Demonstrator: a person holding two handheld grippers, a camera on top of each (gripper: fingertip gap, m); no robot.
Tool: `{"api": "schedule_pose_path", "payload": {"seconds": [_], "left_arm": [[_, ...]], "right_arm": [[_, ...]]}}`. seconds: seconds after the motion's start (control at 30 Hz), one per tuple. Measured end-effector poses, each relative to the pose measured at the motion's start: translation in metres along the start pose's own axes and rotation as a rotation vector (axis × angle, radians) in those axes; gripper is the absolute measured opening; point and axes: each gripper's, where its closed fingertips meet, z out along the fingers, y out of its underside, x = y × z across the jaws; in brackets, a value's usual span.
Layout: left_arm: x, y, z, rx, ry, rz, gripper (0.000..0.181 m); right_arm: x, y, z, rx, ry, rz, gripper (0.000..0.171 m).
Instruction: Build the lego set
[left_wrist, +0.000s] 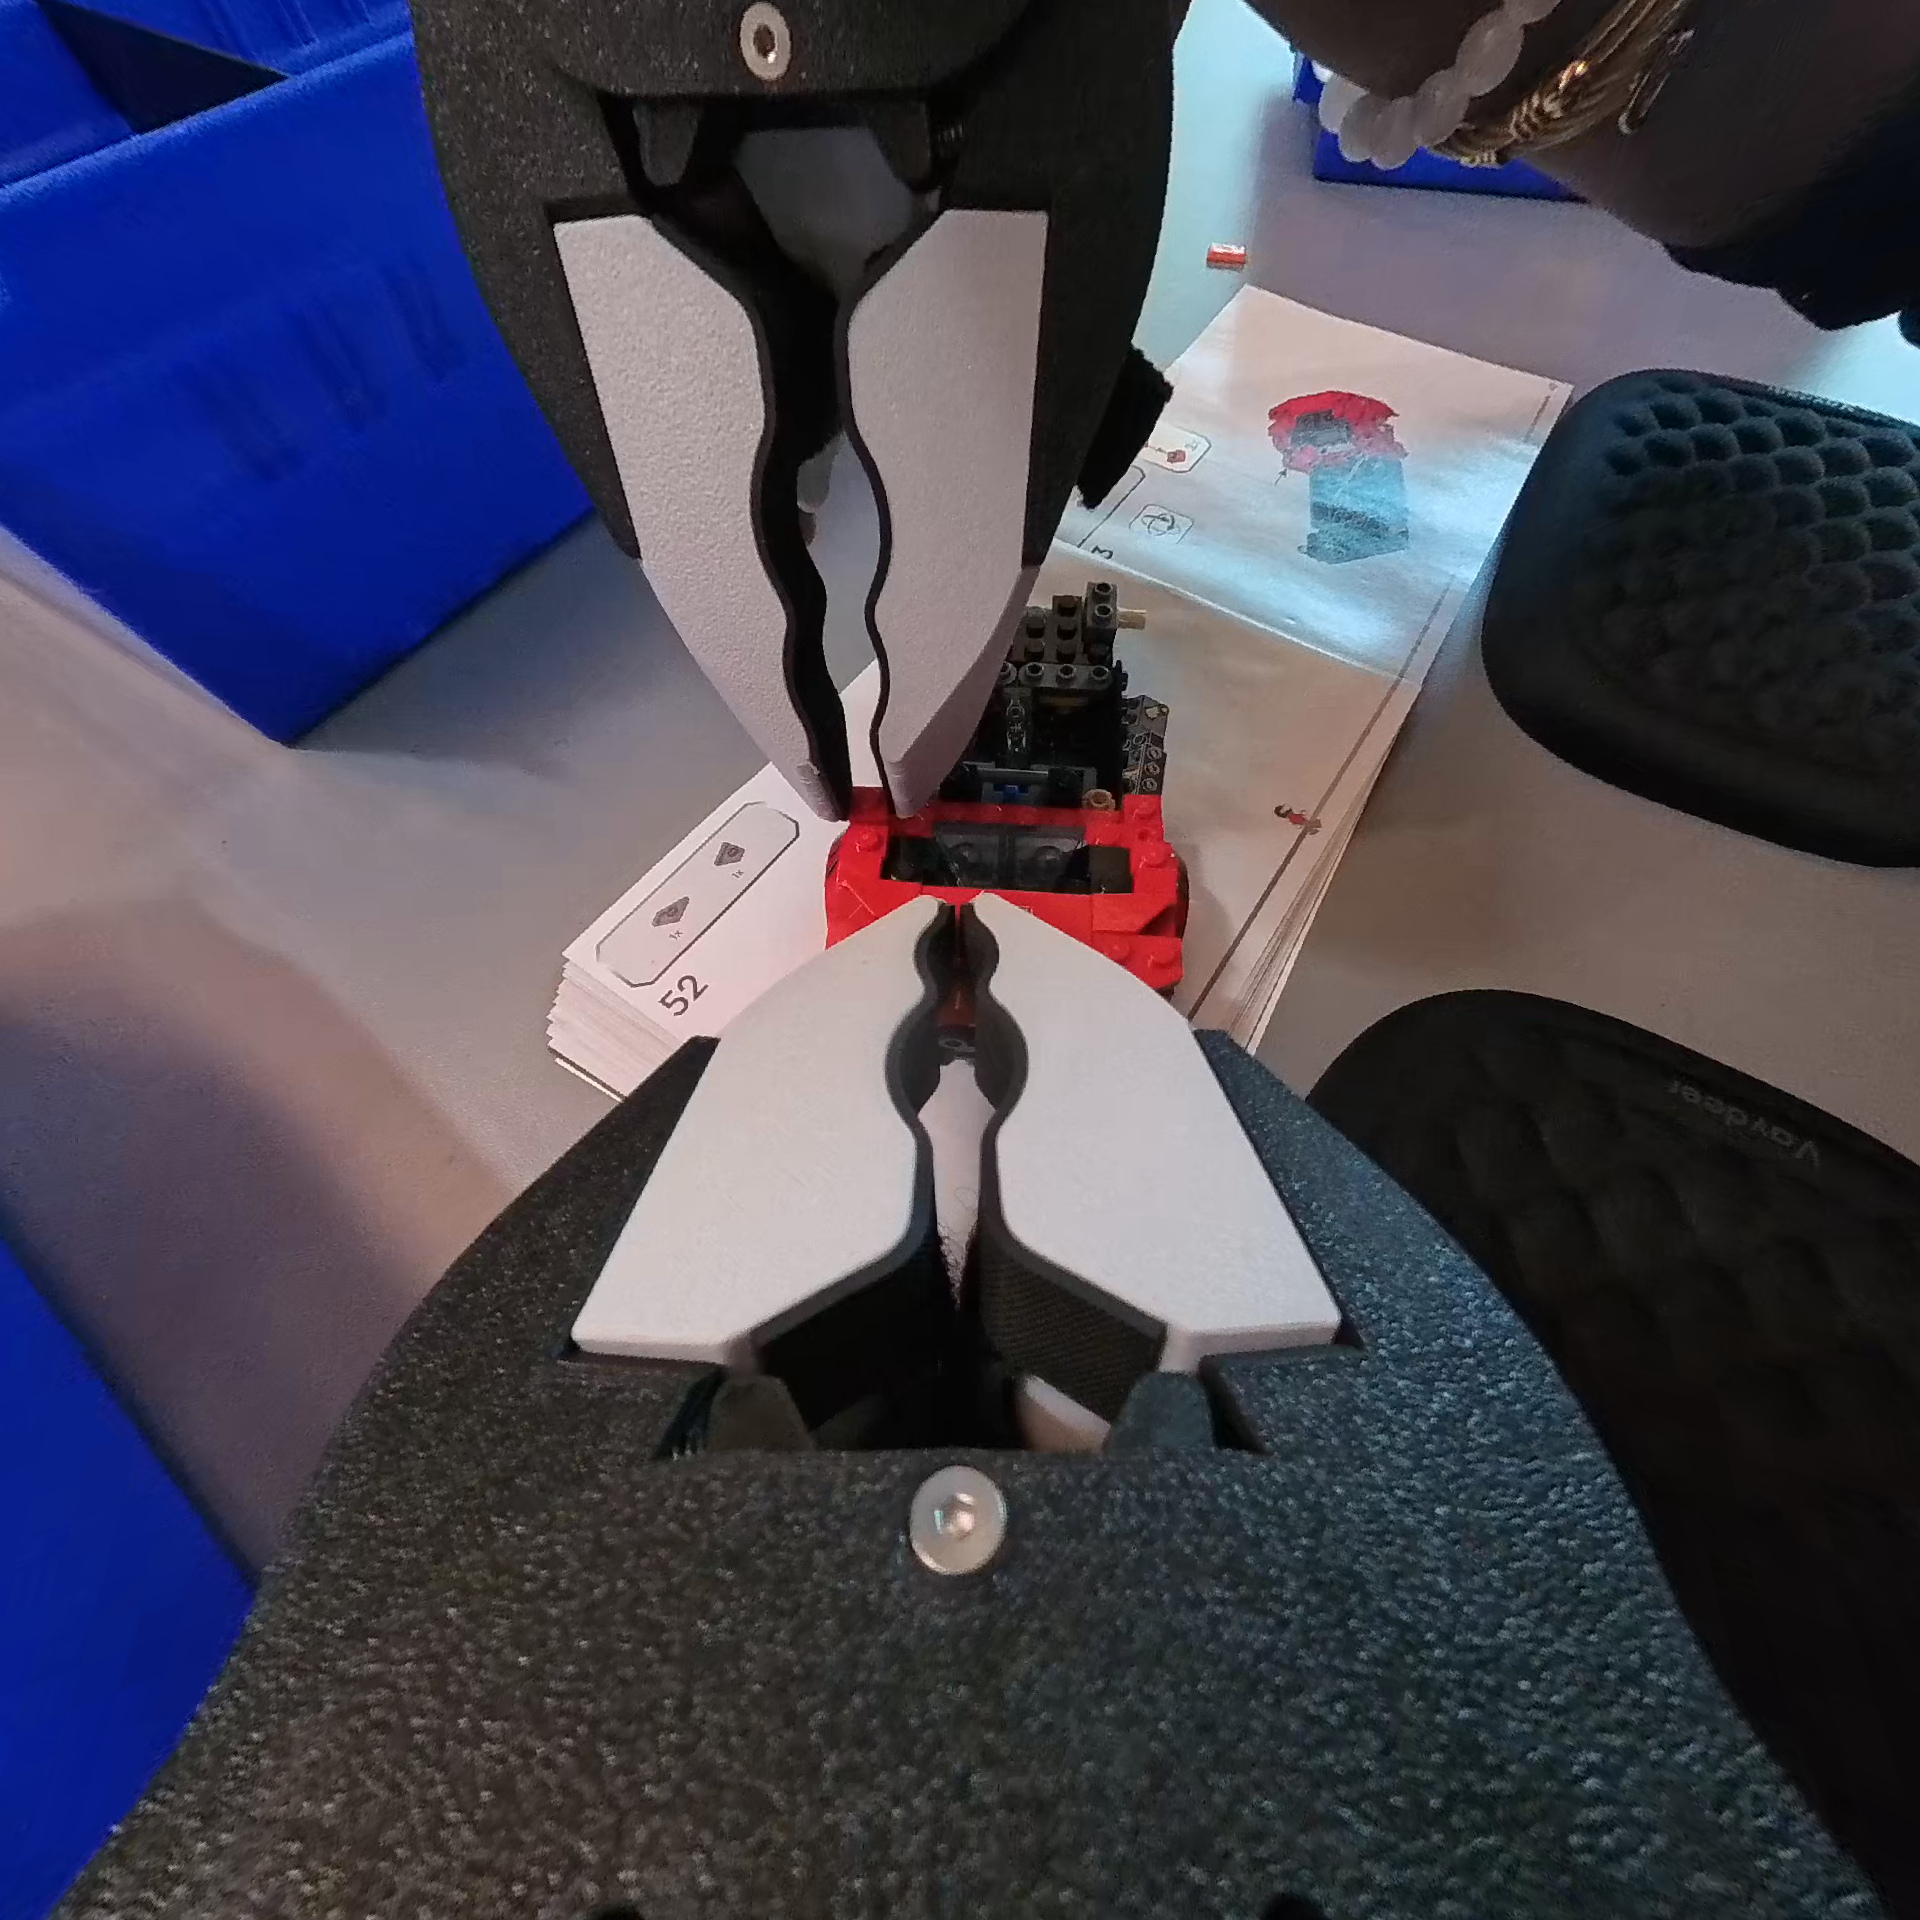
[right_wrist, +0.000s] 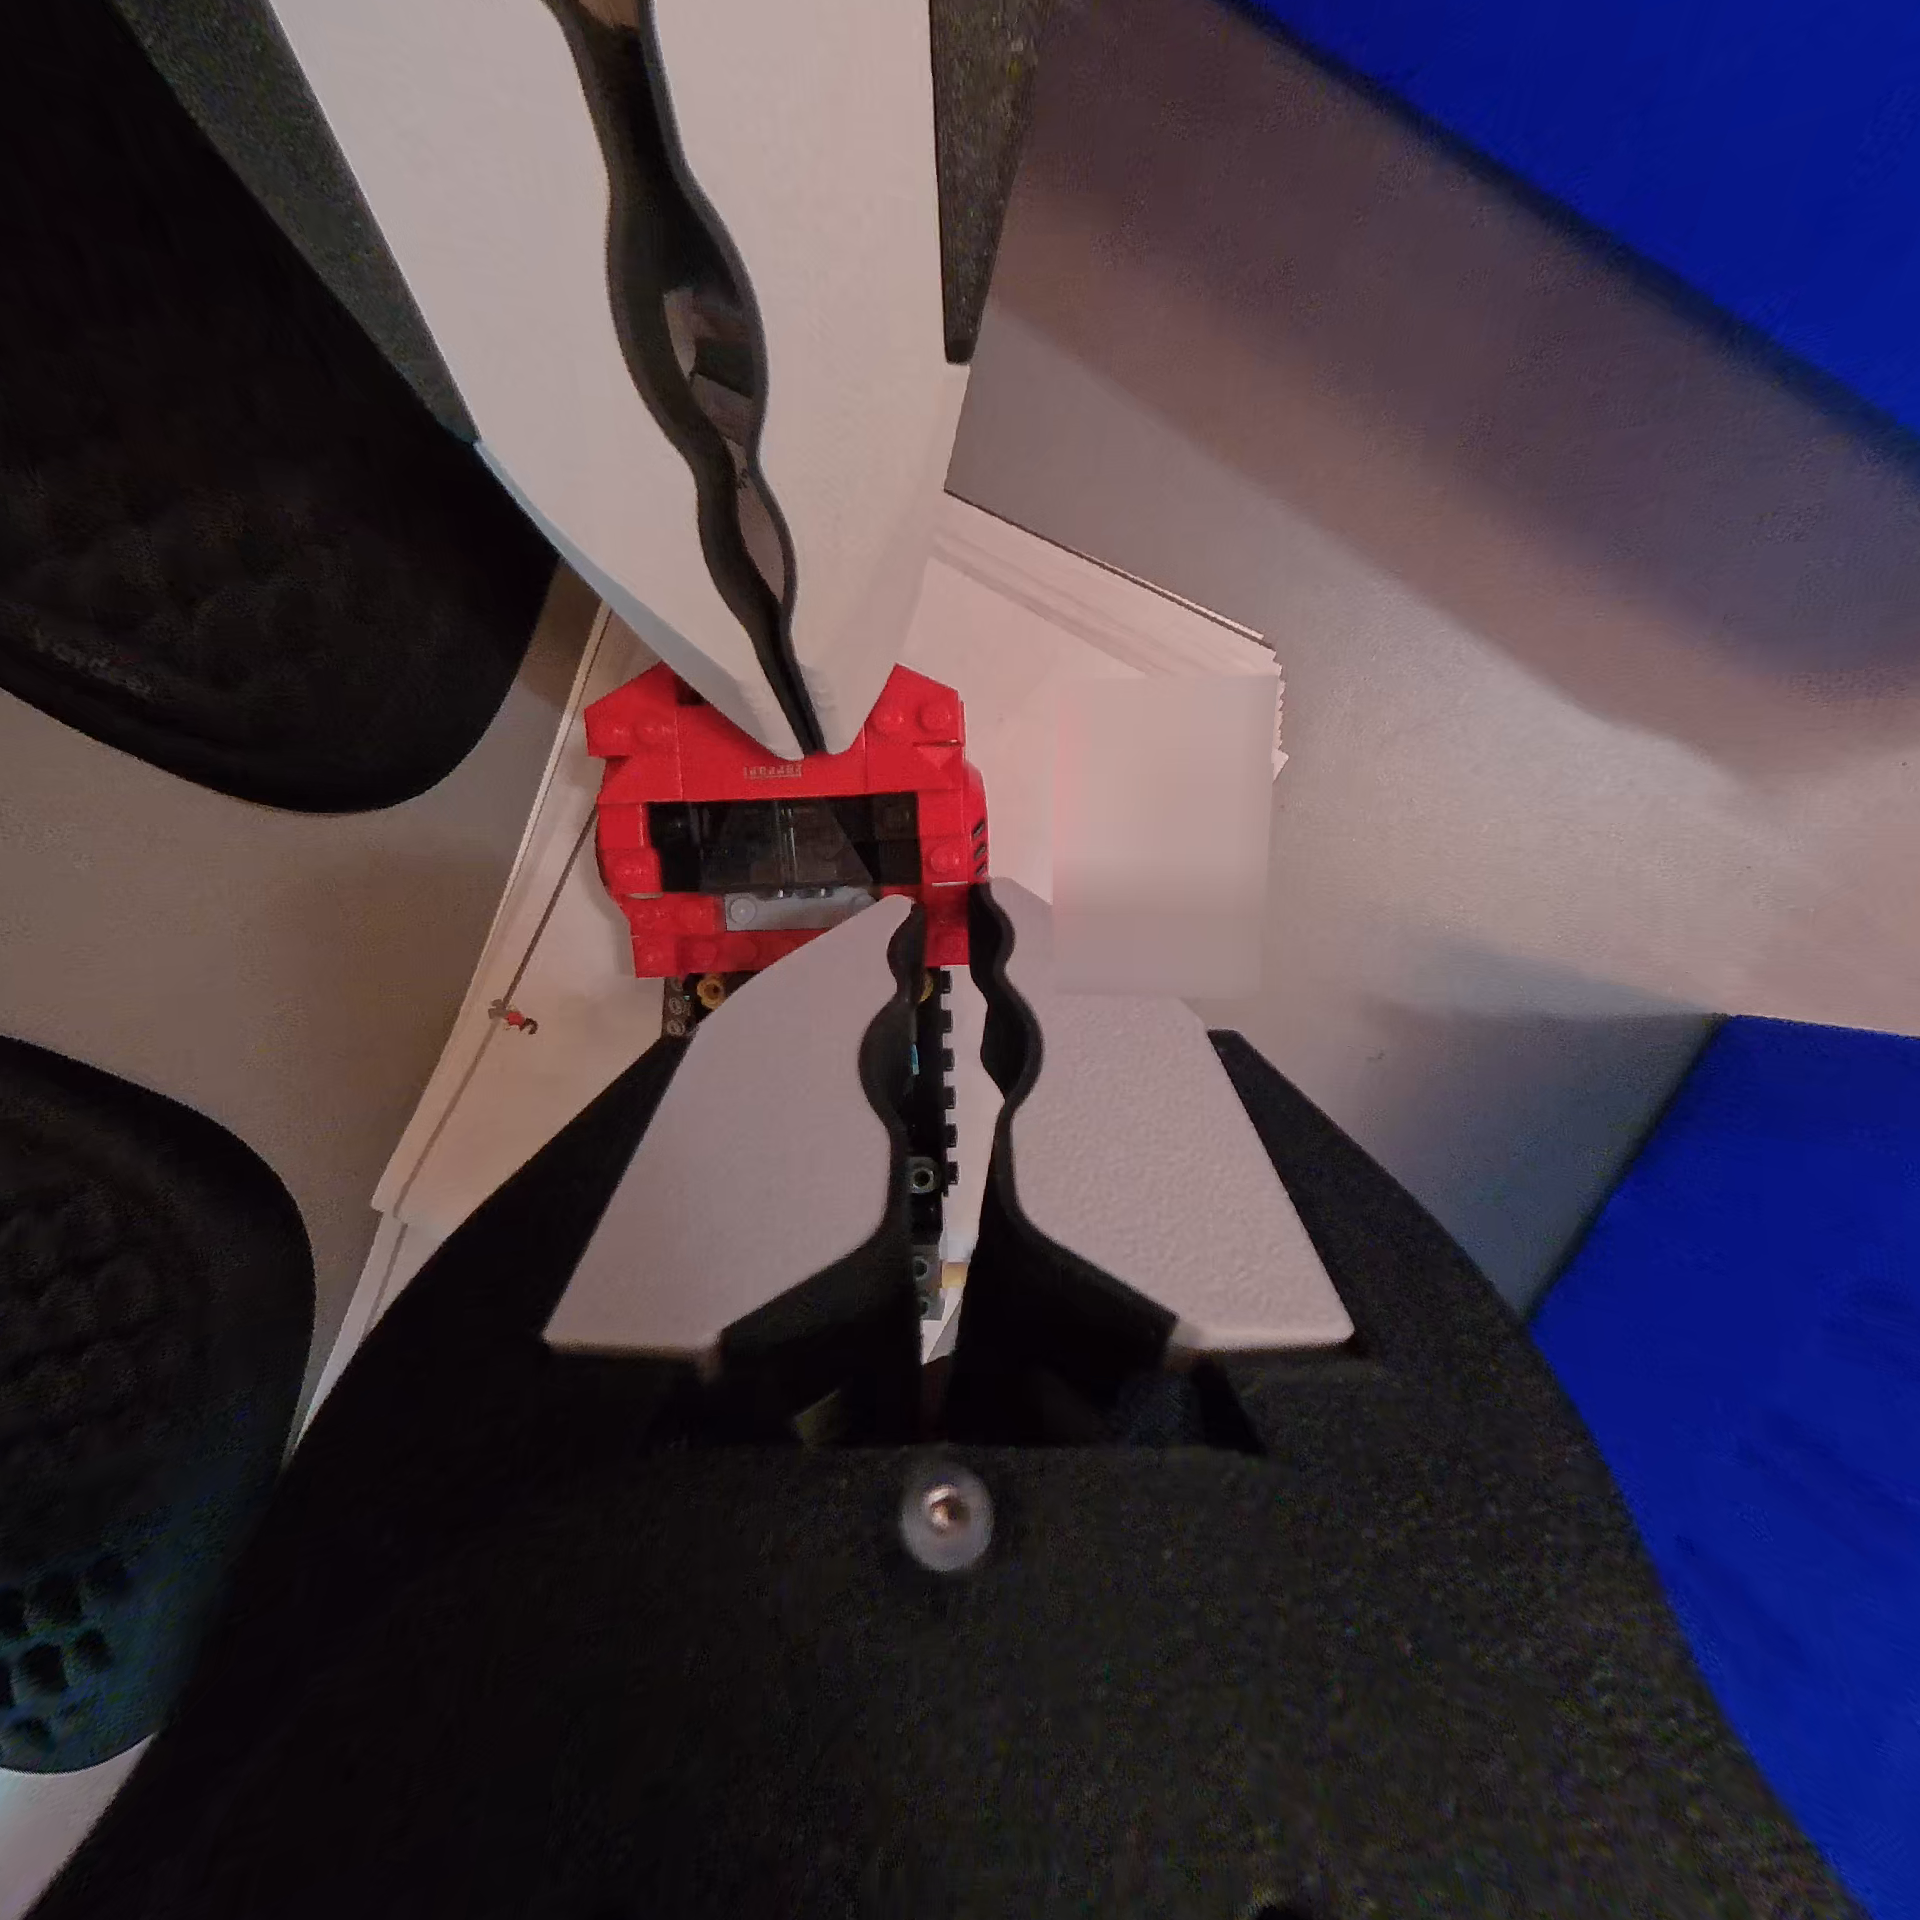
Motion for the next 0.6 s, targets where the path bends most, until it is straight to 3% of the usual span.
{"api": "schedule_pose_path", "payload": {"seconds": [0.6], "left_arm": [[0.0, 0.0, 0.0, 0.0, 0.003, -0.002, 0.0]], "right_arm": [[0.0, 0.01, 0.001, 0.003, -0.045, 0.031, 0.007]]}}
